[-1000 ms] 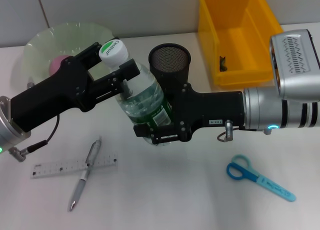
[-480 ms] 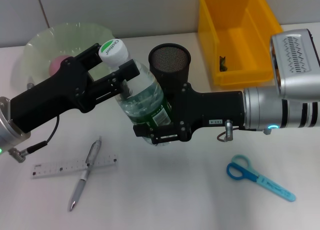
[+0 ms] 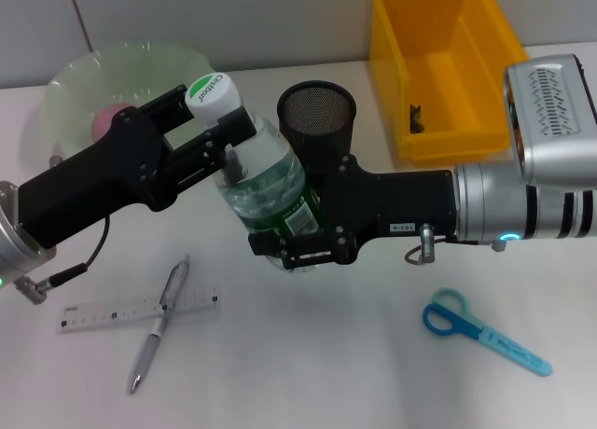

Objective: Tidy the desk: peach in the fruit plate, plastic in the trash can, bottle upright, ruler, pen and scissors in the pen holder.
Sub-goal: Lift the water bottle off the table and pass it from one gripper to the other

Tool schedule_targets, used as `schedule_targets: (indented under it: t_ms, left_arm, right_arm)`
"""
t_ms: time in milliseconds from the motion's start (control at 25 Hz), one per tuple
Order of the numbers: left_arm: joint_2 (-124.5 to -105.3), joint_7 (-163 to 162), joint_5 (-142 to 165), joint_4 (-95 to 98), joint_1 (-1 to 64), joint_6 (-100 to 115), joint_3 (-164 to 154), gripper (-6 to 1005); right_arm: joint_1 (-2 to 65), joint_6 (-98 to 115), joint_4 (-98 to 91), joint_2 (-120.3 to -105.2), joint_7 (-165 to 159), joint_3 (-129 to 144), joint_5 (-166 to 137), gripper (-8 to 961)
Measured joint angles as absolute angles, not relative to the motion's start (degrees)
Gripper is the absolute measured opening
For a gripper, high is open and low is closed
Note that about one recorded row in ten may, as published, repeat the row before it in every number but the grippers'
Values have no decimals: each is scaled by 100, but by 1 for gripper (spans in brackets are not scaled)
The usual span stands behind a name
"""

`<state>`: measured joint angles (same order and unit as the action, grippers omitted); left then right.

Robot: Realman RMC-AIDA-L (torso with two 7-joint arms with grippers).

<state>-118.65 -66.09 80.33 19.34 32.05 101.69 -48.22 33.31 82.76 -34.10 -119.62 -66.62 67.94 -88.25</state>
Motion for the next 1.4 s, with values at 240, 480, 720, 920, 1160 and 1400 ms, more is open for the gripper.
schedule_targets:
  t_ms: [240,480,720,920,1160,1400]
  left_arm:
    - [-11865,-6609,8033,1934,3212,10165,-4831,573]
    - [-11865,-6609,8033,1934,3213,10162,-4833,574]
    - [-11865,-6609,8033,1934,3218,10152,-4817,561]
    - [-11870,-6609,8033,1933,3225,10139,-4827,541]
    - [-11870,-6609,8024,1934,3226,10143,-4838,509]
    - [-11866,-6609,8024,1934,3226,10158,-4841,468]
  right_arm:
    - [3331,8292,-3409,-11962,-6662,6838,-8753,773]
    - [3331,8297,-3410,-11962,-6662,6855,-8744,773]
    - [3331,8297,-3410,-11962,-6662,6856,-8744,773]
    - [3331,8300,-3410,-11962,-6662,6856,-8743,773]
    - [3337,8307,-3410,-11962,-6662,6856,-8741,773]
    - [3340,8309,-3410,-11961,-6662,6856,-8739,774]
